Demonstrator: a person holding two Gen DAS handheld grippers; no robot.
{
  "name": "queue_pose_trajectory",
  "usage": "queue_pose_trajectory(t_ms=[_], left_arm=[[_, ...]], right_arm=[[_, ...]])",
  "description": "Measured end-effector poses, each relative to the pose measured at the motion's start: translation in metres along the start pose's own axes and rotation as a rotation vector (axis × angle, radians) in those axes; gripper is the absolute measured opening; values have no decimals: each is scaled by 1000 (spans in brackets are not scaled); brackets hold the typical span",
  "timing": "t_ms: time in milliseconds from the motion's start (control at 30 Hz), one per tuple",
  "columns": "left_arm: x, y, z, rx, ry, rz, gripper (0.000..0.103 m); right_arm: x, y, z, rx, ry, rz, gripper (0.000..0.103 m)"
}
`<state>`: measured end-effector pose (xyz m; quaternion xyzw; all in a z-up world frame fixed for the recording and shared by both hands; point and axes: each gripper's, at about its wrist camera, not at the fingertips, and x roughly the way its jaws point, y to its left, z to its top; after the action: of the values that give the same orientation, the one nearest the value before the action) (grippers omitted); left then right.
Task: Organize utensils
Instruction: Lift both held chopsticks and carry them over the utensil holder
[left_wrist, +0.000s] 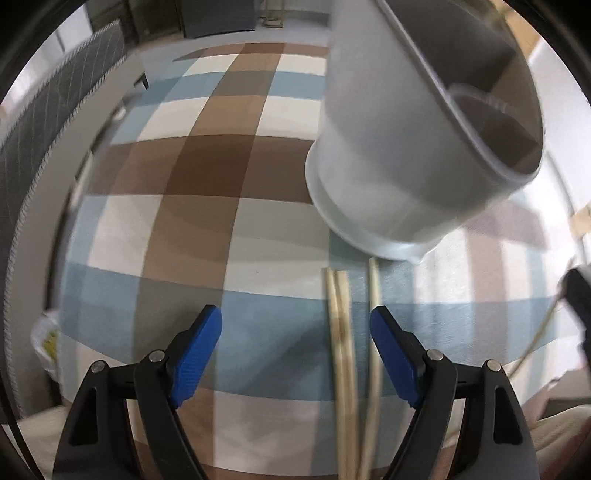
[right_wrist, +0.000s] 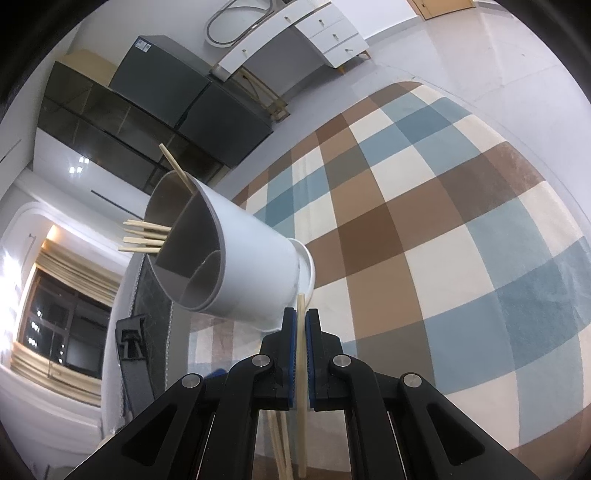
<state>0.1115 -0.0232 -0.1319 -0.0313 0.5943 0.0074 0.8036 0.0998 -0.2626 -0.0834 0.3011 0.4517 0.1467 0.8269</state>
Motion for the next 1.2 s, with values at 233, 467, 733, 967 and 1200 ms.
queue_pose_trajectory(t_ms=[233,467,733,967,1200], left_arm=[[8,20,-2,-77,28,-9,77],[10,15,3,-32,32,27,77],[1,-6,12,24,4,6,26],[3,-10,20,14,-14,-88,0],[-56,-2,10,10,-216,-182,0]], right_arm=[[0,-2,1,10,0,4,4],[0,-2,1,9,2,0,4],[1,0,1,-5,2,0,4],[0,5,1,-48,-14,-19,4],[-16,30,-11,-181,-73,-6,4]])
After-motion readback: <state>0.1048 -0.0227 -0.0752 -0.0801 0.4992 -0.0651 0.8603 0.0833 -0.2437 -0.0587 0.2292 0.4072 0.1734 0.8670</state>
